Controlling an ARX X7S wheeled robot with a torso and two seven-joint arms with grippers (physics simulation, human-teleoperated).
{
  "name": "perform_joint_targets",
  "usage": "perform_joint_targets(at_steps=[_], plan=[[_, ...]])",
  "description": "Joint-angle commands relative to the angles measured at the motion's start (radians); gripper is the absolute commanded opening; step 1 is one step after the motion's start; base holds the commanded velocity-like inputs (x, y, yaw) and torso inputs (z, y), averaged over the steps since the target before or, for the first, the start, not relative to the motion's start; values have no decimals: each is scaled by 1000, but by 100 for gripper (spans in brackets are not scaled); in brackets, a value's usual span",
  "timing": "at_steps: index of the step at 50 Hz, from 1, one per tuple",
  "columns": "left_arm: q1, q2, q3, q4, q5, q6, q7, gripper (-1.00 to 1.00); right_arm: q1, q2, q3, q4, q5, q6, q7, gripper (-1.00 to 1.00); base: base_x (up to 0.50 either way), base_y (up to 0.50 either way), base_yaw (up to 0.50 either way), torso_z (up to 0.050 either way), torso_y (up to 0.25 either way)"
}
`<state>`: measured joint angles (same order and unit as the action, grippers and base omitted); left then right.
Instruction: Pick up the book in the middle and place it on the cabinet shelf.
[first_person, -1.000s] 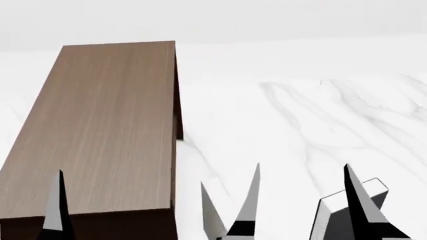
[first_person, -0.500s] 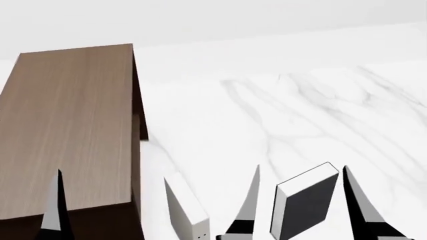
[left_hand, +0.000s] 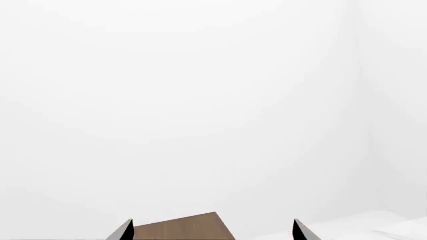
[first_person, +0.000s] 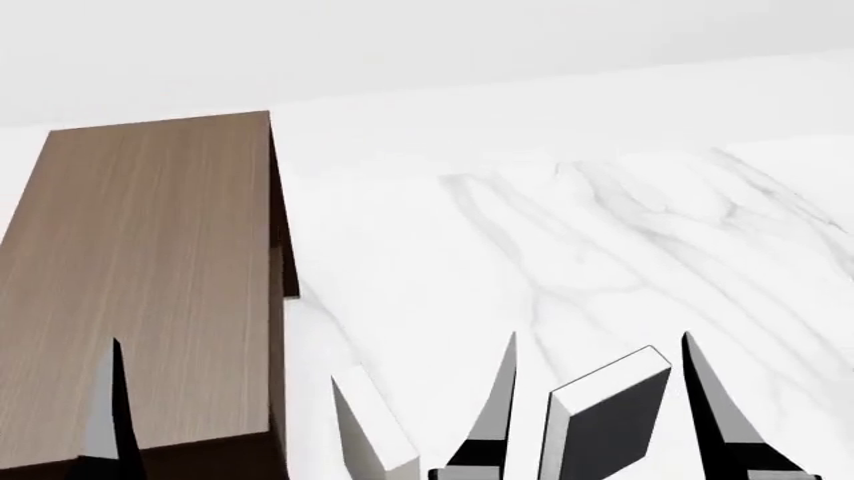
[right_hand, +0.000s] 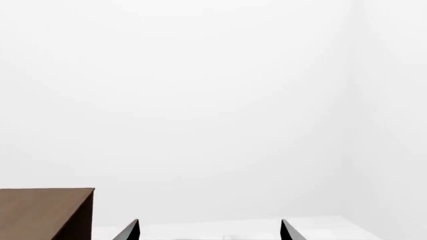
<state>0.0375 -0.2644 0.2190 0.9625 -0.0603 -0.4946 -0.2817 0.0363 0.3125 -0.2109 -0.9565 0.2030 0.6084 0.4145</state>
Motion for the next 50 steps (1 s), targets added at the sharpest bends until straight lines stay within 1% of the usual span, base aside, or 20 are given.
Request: perform_joint_targets(at_steps=[1, 8, 39, 40, 41, 43, 46, 47, 50], plan=[[1, -4, -3, -2, -14, 3, -8, 100, 1, 5, -6, 3, 1, 0, 6, 100, 0, 0, 0, 50, 0], [-5, -15, 15, -1, 7, -16, -16, 100, 4, 7, -6, 2, 6, 5, 10, 100, 0, 0, 0, 50, -38], [-11, -26, 18, 18, -8, -22, -33, 100, 3, 18, -25, 22, 8, -6, 26, 100, 0, 0, 0, 47, -152], [-5, -21, 4, 17, -37, -2, -25, 100, 4, 18, -25, 23, 9, -6, 26, 100, 0, 0, 0, 0, 0], [-15, -23, 10, 29, -23, -37, -35, 100, 4, 19, -25, 23, 9, -6, 26, 100, 0, 0, 0, 0, 0], [-17, -18, 4, 38, -34, -52, -38, 100, 3, 20, -25, 25, 10, -9, 27, 100, 0, 0, 0, 0, 0], [-25, -5, -17, 62, -75, -89, -45, 100, 4, 21, -22, 23, 13, -7, 29, 100, 0, 0, 0, 0, 0], [-22, 11, -49, 65, -111, -97, -49, 100, 4, 22, -21, 22, 14, -6, 30, 100, 0, 0, 0, 0, 0], [-29, 0, -51, 80, -117, -123, -61, 100, 6, 23, -22, 18, 14, -1, 34, 100, 0, 0, 0, 0, 0]])
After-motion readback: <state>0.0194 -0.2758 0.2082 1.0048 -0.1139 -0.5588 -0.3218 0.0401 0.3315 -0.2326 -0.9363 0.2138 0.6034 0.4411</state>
